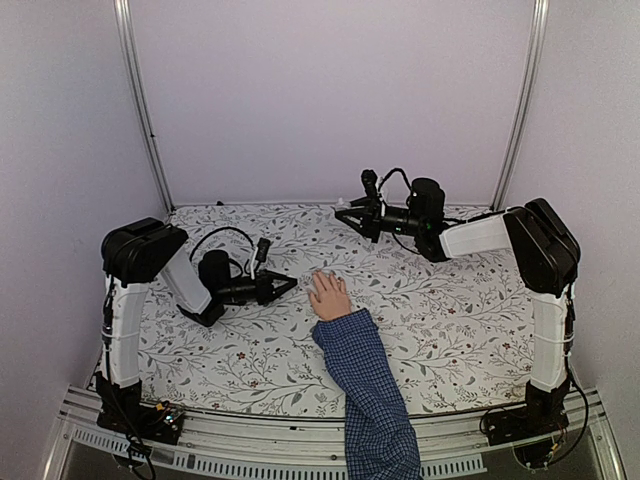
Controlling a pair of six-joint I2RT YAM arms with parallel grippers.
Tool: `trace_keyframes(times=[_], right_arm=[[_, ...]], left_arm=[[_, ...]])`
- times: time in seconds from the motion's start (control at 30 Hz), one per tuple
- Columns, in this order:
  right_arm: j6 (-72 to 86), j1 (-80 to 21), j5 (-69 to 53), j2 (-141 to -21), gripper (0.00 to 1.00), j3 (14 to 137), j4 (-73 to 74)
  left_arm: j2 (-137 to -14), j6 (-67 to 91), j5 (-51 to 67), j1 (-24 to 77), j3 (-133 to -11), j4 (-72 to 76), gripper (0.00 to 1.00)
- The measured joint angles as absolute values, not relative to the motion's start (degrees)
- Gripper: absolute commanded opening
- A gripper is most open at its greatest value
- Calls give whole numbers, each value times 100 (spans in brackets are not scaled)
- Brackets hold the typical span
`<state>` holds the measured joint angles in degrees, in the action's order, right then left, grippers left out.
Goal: Paint the nails
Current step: Paint the nail polish on the nail.
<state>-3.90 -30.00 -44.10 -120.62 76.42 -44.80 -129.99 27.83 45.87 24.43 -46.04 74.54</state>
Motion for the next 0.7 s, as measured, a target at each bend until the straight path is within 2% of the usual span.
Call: trace_keyframes(times=[0.7], right_arm=[[-392, -3000, -4410, -12062, 0, 7642, -4456]], left_arm=[[-13006, 2541, 4560, 2574, -4840, 6978, 0]])
